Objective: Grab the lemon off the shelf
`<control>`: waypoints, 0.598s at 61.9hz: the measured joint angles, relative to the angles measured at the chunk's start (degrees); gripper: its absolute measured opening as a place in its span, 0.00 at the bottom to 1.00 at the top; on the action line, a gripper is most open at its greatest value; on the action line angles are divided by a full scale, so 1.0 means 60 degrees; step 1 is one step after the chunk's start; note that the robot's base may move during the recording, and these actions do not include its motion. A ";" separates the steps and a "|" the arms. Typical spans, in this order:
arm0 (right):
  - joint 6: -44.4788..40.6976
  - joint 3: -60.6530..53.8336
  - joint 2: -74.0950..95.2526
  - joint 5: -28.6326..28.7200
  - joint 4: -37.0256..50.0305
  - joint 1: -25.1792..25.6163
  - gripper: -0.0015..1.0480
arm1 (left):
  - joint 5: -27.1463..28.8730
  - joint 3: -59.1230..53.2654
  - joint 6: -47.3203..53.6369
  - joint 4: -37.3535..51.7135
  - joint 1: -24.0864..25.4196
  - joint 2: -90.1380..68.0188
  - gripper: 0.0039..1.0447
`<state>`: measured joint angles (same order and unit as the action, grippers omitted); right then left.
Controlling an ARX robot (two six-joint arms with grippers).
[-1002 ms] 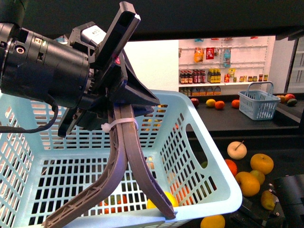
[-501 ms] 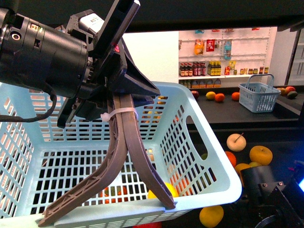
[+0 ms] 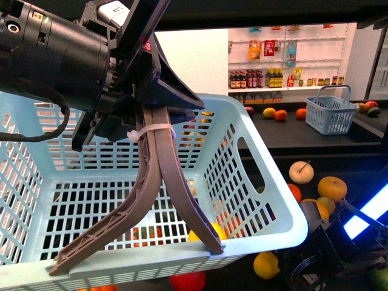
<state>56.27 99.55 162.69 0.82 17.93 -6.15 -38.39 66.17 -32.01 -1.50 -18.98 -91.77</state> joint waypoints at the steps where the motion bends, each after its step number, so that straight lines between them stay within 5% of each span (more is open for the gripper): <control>1: -0.0011 0.0047 0.0011 -0.0004 -0.0025 -0.0004 0.98 | 0.0004 0.0000 0.0004 0.0000 0.0000 0.0000 0.13; 12: -0.0474 0.0663 0.0189 -0.0138 -0.0612 -0.0117 0.97 | 0.0004 0.0000 0.0004 0.0000 0.0000 -0.0004 0.13; 25: -0.1417 0.1311 0.0419 -0.0131 -0.1337 -0.0310 0.62 | 0.0007 0.0000 0.0000 0.0000 0.0004 -0.0004 0.13; 37: -0.1861 0.1060 0.0306 -0.0215 -0.1228 -0.0313 0.54 | 0.0004 0.0004 -0.0004 0.0000 0.0000 -0.0004 0.13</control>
<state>45.10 105.91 164.53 -0.47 10.57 -8.03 -38.37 66.19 -32.03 -1.50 -18.98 -91.79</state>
